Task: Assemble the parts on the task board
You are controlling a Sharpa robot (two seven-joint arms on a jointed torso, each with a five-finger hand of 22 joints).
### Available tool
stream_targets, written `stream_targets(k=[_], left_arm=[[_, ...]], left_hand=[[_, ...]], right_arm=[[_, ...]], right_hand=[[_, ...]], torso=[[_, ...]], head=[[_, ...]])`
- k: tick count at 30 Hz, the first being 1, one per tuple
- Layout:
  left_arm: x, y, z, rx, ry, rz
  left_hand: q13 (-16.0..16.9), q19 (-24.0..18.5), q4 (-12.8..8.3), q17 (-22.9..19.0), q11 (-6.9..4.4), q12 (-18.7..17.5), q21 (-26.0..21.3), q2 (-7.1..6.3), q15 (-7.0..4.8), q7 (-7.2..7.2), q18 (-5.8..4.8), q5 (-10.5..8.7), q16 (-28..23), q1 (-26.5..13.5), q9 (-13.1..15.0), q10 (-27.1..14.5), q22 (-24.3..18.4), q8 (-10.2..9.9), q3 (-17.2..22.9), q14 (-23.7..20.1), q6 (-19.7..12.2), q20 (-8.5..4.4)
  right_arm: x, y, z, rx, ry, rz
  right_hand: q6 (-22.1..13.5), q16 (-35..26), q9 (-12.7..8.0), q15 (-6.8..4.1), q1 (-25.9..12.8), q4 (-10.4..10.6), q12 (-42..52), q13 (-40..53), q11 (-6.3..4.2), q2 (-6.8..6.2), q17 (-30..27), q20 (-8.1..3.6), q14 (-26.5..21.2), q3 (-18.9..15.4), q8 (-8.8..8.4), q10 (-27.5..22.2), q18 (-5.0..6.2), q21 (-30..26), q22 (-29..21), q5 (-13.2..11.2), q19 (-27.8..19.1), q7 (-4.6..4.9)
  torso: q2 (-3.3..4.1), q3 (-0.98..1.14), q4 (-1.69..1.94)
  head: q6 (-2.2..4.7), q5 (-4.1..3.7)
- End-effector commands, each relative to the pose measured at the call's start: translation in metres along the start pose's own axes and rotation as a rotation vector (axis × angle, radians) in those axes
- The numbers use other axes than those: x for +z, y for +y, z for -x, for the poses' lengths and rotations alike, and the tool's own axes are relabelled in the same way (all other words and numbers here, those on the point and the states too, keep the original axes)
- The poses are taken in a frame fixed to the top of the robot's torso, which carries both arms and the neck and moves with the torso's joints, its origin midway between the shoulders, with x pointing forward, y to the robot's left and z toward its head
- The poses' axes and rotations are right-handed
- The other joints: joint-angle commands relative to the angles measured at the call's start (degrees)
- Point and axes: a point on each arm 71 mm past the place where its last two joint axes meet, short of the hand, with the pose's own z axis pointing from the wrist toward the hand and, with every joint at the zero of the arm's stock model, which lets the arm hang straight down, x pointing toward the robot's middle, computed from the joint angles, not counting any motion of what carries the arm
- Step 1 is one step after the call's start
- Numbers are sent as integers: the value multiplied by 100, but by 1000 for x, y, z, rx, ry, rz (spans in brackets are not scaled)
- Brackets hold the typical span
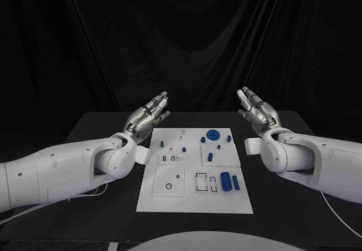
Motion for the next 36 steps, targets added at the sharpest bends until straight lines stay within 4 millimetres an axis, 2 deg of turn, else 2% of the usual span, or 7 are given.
stream_targets(k=[1, 7, 11, 15, 22, 28, 36], left_arm=[[-5, -13, -1, 88, 70, -144], [-20, -20, 7, 175, 103, -155], [-28, -25, 10, 193, 108, -154], [-34, -30, 13, 214, 113, -152], [-36, -43, 14, 233, 122, -171], [-36, -52, 13, 236, 132, -190], [-43, -60, 12, 229, 137, -199]], left_hand=[[88, 69, 101, 57, 118, 238, 83, 4, 136, 20, 231, 235, 144, 213, 89, 46, 26, 100, -305, 61, 141, 83], [117, 282, 101, 109, 296, 763, 218, -45, 338, 197, 239, 1032, 440, 823, 119, 142, 80, 174, -242, 290, 489, 282], [123, 394, 86, 133, 382, 942, 294, -127, 450, 278, 235, 1550, 601, 1183, 128, 177, 105, 187, -137, 423, 633, 361], [111, 352, 66, 112, 383, 933, 271, -174, 453, 281, 229, 1936, 527, 1405, 125, 142, 86, 170, -19, 343, 661, 351], [106, 352, 67, 115, 365, 900, 273, -186, 463, 271, 229, 2009, 535, 1444, 125, 116, 85, 162, 9, 340, 662, 357], [107, 361, 67, 122, 363, 903, 281, -193, 494, 284, 229, 2044, 567, 1468, 128, 111, 88, 162, 27, 363, 684, 366], [112, 456, 75, 142, 398, 937, 346, -208, 578, 319, 202, 2085, 677, 1508, 131, 127, 113, 156, 71, 453, 712, 415]], right_arm=[[4, 14, -1, -133, 93, 86], [22, 54, 1, -424, 240, 218], [32, 80, -2, -745, 339, 323], [39, 101, -11, -1156, 417, 488], [43, 118, -29, -1613, 493, 597], [47, 116, -36, -1758, 533, 510], [40, 111, -33, -1814, 556, 410]], right_hand=[[94, 275, 83, 42, 264, -77, 182, 94, 57, -59, 112, -30, 286, 87, 136, -6, 121, 230, 151, 292, 371, 70], [923, 2002, 180, 184, 1072, -356, 1500, 224, 419, -211, 591, -75, 3169, 315, 410, 847, -67, 1791, 860, 637, 3578, 445], [1570, 2639, 246, -457, 1422, -568, 2461, 364, 422, -215, 807, -315, 4935, 394, 599, 2287, 289, 2511, 1131, 101, 5263, 541], [2678, 3421, 367, -974, 593, 110, 2422, 313, 70, -1911, 1179, -955, 6793, 1306, 907, 3608, 206, 3499, 1626, -1336, 6819, 511], [3478, 5488, 435, -1413, 974, 117, 1292, 289, -361, -1658, 3246, -1397, 7865, 2144, 882, 4407, -391, 7338, 6334, -868, 7911, 121], [3701, 6361, 540, -1505, 1379, -97, 912, 365, -456, -1561, 4537, -1468, 8028, 2305, 789, 4709, -520, 7982, 7275, -70, 8027, 102], [3805, 6664, 626, -1497, 1427, -138, 775, 431, -428, -1600, 5028, -1458, 8154, 2256, 752, 4809, -567, 8163, 7582, -514, 8108, 136]], torso=[[-8, -2, -17], [-20, 0, -67], [-4, -2, -75], [47, -1, -48], [185, 8, 12], [473, -26, 142], [892, -69, 316]], head=[[-77, -34], [-263, -24], [-345, -23], [-347, -23], [-347, -26], [-331, -239], [32, -476]])
